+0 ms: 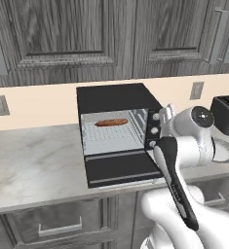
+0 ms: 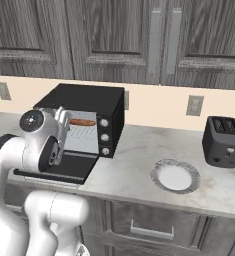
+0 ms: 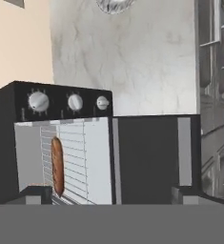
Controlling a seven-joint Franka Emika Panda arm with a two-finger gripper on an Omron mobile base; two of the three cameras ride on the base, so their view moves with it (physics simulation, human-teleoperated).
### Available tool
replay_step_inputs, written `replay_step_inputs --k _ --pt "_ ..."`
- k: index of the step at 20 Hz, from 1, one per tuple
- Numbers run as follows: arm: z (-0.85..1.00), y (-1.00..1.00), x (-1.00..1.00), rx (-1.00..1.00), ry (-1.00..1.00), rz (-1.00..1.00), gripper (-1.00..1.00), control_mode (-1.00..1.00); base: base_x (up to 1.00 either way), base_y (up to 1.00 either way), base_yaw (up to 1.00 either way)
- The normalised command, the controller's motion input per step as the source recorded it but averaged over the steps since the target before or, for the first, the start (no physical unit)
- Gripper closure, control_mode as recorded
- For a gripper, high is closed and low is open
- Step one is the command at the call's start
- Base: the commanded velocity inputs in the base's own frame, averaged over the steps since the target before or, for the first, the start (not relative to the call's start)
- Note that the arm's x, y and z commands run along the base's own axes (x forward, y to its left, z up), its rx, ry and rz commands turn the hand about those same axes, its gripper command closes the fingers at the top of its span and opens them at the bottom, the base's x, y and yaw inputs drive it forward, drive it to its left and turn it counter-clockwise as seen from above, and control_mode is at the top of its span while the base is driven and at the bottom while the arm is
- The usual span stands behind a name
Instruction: Pull the toaster oven rack outwards. Pick up the baguette from the plate and place it on the toaster oven rack. Close the toaster oven door fully and set the temperature to the lowest setting.
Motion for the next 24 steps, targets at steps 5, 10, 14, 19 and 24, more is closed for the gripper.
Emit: replay_step_inputs --k 5,10,14,19,24 --pt "0.20 -0.32 -0.49 0.14 -0.12 0.00 -1.00 -1.00 0.00 0.00 0.00" --pt "0.02 -0.02 -0.50 0.01 -0.23 0.01 -1.00 -1.00 0.00 0.00 0.00" --pt "0.00 0.00 -0.54 0.00 -0.24 0.04 -1.00 -1.00 0.00 0.00 0.00" --pt "0.00 0.11 -0.50 -0.05 -0.19 0.01 -1.00 -1.00 0.00 0.00 0.00" --pt "0.00 0.37 -0.32 -0.14 -0.07 0.00 -1.00 -1.00 0.00 0.00 0.00"
